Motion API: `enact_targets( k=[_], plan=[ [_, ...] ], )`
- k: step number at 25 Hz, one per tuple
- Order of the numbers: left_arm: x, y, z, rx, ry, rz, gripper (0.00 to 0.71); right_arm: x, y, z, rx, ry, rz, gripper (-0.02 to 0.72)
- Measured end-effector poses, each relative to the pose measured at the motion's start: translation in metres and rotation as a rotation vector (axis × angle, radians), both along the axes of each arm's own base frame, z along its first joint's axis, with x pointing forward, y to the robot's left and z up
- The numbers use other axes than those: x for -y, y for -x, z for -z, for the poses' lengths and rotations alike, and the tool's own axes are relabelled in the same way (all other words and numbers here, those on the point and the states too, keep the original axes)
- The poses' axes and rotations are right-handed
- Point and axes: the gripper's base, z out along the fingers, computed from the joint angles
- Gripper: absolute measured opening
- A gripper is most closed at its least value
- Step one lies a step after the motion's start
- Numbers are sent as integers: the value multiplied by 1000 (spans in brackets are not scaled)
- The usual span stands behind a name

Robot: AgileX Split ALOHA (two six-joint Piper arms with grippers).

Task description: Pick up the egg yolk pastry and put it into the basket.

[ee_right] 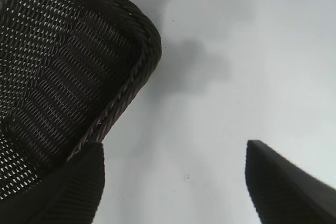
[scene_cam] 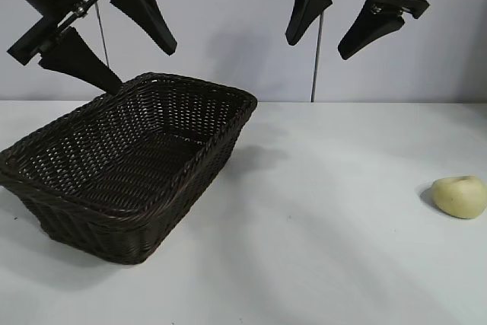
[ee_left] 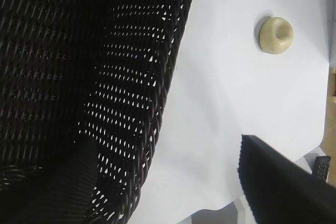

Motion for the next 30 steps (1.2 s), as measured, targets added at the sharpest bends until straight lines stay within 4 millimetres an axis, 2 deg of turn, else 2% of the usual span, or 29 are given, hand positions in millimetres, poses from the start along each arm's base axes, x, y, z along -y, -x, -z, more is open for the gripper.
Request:
enact_targets(
  k=[21, 30],
  plan=[
    [0, 0, 0, 1, 0, -1, 542, 0, 1, 1, -15, 2, -3, 540],
    [-1, -6, -1, 53, 1, -41, 542, 0, 2, 1, -26, 5, -7, 540]
  ],
)
